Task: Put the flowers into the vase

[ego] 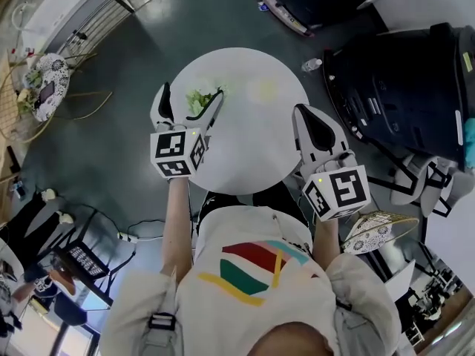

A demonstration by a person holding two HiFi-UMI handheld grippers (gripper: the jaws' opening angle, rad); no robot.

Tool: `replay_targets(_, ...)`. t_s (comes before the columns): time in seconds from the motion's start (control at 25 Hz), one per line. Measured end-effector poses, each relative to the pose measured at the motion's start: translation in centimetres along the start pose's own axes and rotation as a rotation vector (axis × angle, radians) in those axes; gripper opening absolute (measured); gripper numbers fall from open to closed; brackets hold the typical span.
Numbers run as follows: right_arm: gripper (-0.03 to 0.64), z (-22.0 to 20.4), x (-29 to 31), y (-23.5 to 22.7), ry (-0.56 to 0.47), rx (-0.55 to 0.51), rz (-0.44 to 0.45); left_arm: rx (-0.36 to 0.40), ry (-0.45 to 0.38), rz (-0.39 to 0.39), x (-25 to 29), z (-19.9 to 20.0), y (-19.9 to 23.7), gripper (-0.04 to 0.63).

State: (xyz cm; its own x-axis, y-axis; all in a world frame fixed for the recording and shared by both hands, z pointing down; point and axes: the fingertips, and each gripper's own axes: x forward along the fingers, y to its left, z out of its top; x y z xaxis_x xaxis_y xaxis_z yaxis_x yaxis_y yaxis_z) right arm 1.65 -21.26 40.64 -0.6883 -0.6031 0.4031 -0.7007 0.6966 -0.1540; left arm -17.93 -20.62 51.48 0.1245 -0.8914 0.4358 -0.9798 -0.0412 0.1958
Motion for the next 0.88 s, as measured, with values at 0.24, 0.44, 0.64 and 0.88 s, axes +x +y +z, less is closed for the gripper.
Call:
replay_targets(0.24,0.009,-1.0,-0.3,-0.6,0.031,-0.002,-0.028,-0.014,0.202,-0.010,4.0,-8.4,0.3,0.575)
replay_targets(0.44,0.009,-1.7,0.0,-0.3,0.047,0.003,-0.028,-0.034,0.327,-0.012,6.2,-12.1,1.2,0.575)
replay_targets(0.64,0.009,-2.2,0.4,0.6,0.068,-0.004,-0.017,-0.088,0.438,-0.001,6.9,-14.8,1.9,0.575)
replay_targets(0.88,0.010,-2.5,0.2,0.0,0.069,0.007,-0.032,-0.093,0.478,0.040,7.6,-16.1,2.5,0.574)
